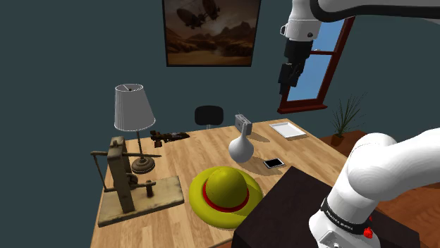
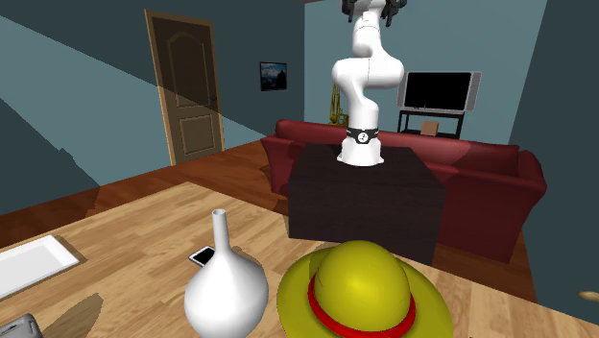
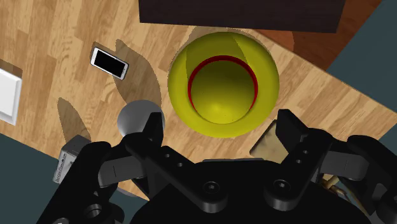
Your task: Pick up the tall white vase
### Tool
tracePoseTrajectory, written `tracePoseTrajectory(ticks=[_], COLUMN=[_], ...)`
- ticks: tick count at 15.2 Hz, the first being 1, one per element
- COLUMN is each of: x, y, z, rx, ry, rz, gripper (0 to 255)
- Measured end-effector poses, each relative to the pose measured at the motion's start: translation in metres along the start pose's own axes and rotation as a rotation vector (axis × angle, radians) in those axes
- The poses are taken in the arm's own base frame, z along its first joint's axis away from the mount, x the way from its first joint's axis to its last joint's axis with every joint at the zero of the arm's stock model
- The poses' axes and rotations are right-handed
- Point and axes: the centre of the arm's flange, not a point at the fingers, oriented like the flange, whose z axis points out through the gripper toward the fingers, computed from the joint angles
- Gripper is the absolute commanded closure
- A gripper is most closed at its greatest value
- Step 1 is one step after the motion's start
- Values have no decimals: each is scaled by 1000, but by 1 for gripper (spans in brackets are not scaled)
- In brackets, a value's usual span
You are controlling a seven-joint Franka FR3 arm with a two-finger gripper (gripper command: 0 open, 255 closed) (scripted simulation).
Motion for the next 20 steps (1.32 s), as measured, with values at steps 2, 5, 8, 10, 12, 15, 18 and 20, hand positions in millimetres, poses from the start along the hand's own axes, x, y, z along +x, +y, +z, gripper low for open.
tracePoseTrajectory(ticks=[2,5,8,10,12,15,18,20], x=[4,23,47,63,78,98,123,138], y=[3,21,43,54,72,91,112,124], z=[4,23,53,70,86,117,142,160], rx=[1,8,16,22,27,35,43,48], ry=[-2,-8,-17,-21,-26,-34,-41,-46], rz=[-1,-4,-7,-10,-12,-16,-20,-23], gripper=[0,0,0,0,0,0,0,0])
